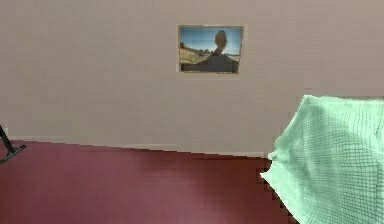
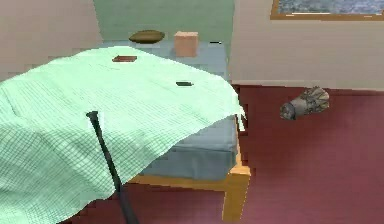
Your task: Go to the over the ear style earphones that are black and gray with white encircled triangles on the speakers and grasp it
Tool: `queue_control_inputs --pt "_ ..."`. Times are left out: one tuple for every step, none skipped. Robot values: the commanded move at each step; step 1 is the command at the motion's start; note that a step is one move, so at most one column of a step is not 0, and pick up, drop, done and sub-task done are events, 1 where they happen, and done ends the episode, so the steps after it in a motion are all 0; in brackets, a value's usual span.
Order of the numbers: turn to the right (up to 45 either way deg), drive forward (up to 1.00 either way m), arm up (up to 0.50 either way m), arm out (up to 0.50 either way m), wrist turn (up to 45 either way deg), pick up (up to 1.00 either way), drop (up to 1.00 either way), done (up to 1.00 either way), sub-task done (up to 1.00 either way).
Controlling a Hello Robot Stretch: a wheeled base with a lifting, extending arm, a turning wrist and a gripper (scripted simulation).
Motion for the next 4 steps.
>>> queue_control_inputs --pt "-45.0 0.0 0.0 0.0 0.0 0.0 0.0 0.0 0.0" --pt "-3.0 0.0 0.0 0.0 0.0 0.0 0.0 0.0 0.0" --pt "0.0 0.55 0.0 0.0 0.0 0.0 0.0 0.0 0.0" --pt "-45.0 0.0 0.0 0.0 0.0 0.0 0.0 0.0 0.0"
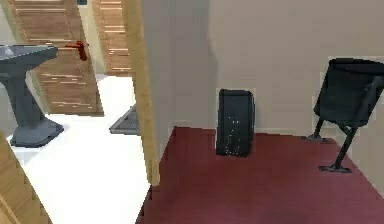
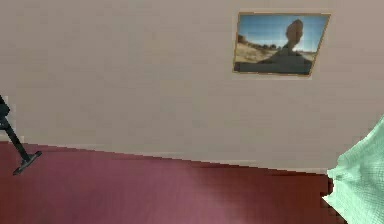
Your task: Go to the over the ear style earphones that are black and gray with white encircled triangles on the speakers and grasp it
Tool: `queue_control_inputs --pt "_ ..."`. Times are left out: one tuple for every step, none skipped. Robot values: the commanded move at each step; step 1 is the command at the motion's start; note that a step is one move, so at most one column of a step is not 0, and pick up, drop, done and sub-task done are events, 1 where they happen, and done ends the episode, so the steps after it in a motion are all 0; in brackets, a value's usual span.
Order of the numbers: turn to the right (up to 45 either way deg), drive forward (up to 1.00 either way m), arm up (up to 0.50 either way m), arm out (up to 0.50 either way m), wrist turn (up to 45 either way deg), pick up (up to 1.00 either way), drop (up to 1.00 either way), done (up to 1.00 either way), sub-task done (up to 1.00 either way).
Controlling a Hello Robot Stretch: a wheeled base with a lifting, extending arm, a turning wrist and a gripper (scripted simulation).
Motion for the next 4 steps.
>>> queue_control_inputs --pt "0.0 0.75 0.0 0.0 0.0 0.0 0.0 0.0 0.0" --pt "-45.0 0.0 0.0 0.0 0.0 0.0 0.0 0.0 0.0" --pt "-9.0 0.0 0.0 0.0 0.0 0.0 0.0 0.0 0.0" --pt "0.0 0.7 0.0 0.0 0.0 0.0 0.0 0.0 0.0"
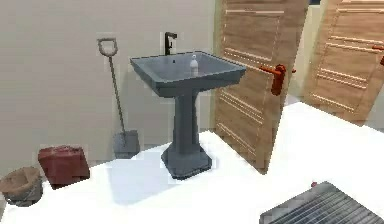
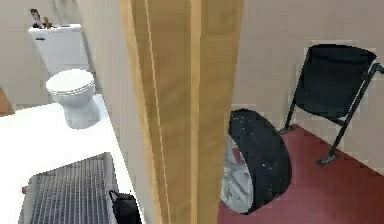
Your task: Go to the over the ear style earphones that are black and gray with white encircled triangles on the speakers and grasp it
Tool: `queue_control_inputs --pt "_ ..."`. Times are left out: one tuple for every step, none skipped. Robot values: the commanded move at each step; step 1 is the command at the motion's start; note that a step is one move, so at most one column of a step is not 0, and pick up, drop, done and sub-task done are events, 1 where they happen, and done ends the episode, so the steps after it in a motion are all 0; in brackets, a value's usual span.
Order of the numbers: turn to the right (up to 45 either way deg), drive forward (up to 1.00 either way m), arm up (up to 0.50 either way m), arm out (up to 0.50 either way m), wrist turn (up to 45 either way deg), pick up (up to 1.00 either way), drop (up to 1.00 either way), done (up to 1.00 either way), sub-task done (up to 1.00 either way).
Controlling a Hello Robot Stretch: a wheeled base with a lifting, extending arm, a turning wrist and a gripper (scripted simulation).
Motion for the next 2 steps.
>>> queue_control_inputs --pt "27.0 0.0 0.0 0.0 0.0 0.0 0.0 0.0 0.0" --pt "0.0 0.6 0.0 0.0 0.0 0.0 0.0 0.0 0.0"
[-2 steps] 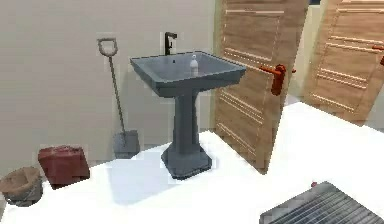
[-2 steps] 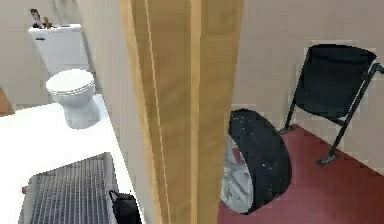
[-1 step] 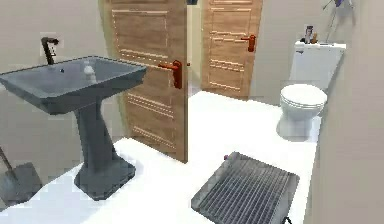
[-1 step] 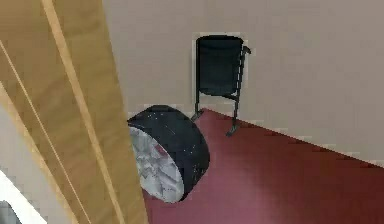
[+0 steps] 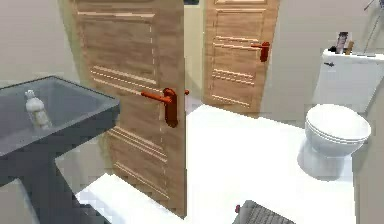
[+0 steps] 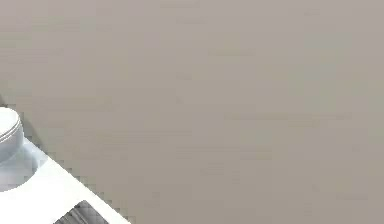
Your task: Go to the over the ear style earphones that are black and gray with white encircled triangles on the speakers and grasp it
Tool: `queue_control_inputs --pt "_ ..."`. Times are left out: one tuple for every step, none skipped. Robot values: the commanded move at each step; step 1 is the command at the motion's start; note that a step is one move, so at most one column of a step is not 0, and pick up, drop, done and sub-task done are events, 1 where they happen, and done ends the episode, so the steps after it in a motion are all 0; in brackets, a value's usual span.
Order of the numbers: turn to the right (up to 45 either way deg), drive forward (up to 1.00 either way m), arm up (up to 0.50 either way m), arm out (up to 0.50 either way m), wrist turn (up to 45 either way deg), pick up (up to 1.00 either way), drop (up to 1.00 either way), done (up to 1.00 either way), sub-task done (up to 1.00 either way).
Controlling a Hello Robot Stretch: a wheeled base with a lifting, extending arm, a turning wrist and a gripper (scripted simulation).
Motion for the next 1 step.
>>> queue_control_inputs --pt "15.0 0.0 0.0 0.0 0.0 0.0 0.0 0.0 0.0"
